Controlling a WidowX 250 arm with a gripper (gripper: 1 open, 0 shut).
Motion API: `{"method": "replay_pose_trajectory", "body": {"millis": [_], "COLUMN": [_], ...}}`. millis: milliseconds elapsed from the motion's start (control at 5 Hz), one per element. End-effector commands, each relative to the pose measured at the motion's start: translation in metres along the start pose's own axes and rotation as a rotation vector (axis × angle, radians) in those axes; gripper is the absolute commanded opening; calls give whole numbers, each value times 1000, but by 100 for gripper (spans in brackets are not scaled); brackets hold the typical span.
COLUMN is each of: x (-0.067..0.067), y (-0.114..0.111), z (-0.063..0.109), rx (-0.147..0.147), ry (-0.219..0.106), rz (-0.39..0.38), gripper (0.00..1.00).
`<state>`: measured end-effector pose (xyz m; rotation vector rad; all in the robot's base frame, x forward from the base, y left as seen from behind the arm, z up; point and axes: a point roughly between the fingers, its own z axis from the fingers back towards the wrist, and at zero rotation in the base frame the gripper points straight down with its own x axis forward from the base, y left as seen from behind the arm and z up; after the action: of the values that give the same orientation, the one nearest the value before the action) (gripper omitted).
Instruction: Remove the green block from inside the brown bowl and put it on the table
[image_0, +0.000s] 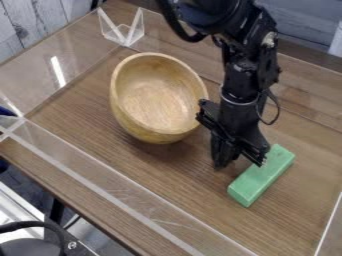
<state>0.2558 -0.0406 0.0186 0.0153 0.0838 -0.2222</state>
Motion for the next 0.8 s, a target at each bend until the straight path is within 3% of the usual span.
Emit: {"method": "replay_pose_trajectory", "body": {"millis": [0,400,600], "x": [1,-1,-1], "y": [-3,-9,-9], "z": [8,9,8], "rx": [-9,-39,-33], "ry": [-17,4,-4], "rz": [9,4,-12], "gripper": [0,0,0]}}
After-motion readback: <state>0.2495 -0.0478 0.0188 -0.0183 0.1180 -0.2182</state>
